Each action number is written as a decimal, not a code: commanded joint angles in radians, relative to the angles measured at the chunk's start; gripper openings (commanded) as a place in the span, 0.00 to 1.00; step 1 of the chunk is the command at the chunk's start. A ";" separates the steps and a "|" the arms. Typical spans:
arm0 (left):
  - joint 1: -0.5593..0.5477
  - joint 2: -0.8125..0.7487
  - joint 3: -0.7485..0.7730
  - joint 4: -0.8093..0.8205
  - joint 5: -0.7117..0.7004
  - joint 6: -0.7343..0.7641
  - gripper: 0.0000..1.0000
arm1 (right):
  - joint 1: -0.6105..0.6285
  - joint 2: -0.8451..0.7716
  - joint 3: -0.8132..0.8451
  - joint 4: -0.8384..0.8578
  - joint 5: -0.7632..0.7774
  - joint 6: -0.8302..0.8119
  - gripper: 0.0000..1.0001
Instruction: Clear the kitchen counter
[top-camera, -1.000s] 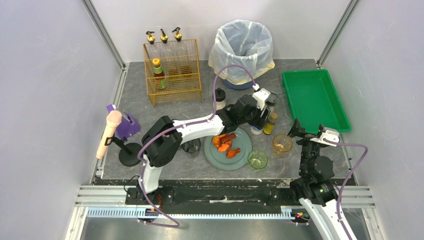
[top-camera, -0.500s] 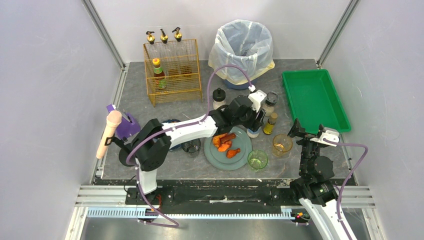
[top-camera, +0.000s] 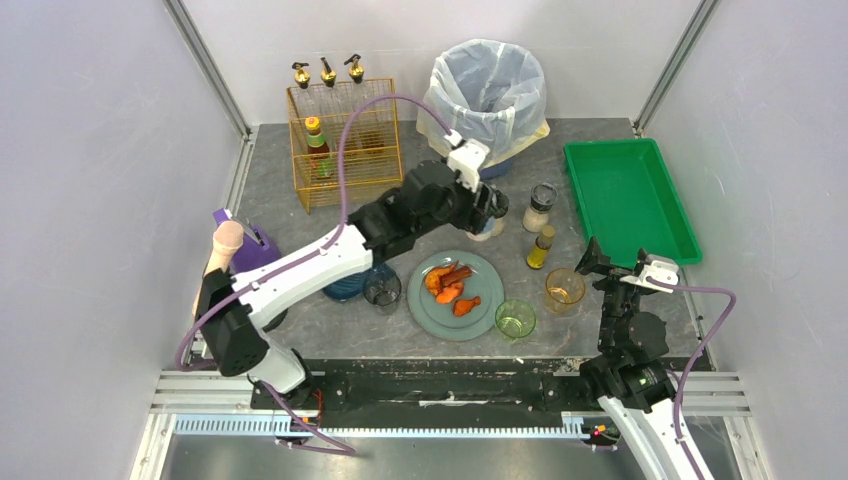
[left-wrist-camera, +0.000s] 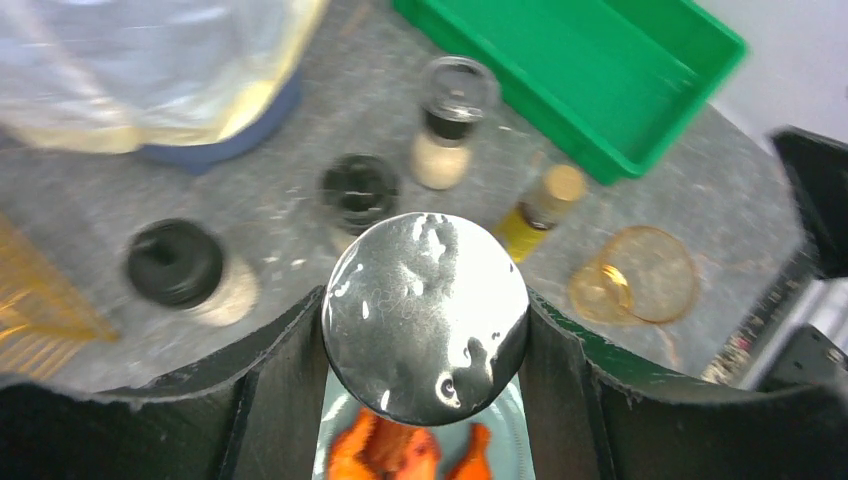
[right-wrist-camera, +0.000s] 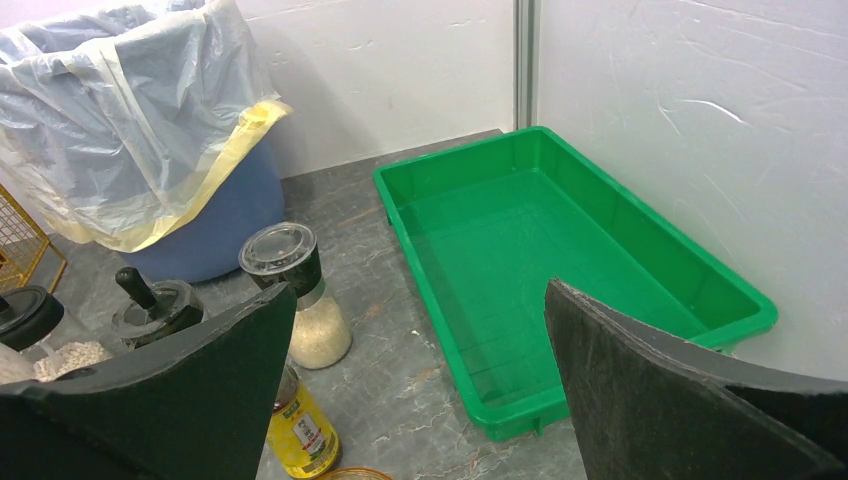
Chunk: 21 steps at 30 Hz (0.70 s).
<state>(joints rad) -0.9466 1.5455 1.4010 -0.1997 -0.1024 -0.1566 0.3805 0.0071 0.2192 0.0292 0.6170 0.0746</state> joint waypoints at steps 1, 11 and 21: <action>0.109 -0.089 0.049 -0.028 -0.125 0.058 0.12 | 0.002 -0.168 0.025 0.014 -0.006 0.001 0.98; 0.407 -0.132 0.075 0.015 -0.223 0.048 0.11 | 0.003 -0.168 0.024 0.014 -0.002 0.000 0.98; 0.571 0.006 0.168 0.151 -0.247 0.068 0.11 | 0.003 -0.168 0.022 0.015 0.002 -0.003 0.98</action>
<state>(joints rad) -0.4152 1.5043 1.4719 -0.2115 -0.3225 -0.1459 0.3805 0.0071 0.2192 0.0288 0.6178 0.0746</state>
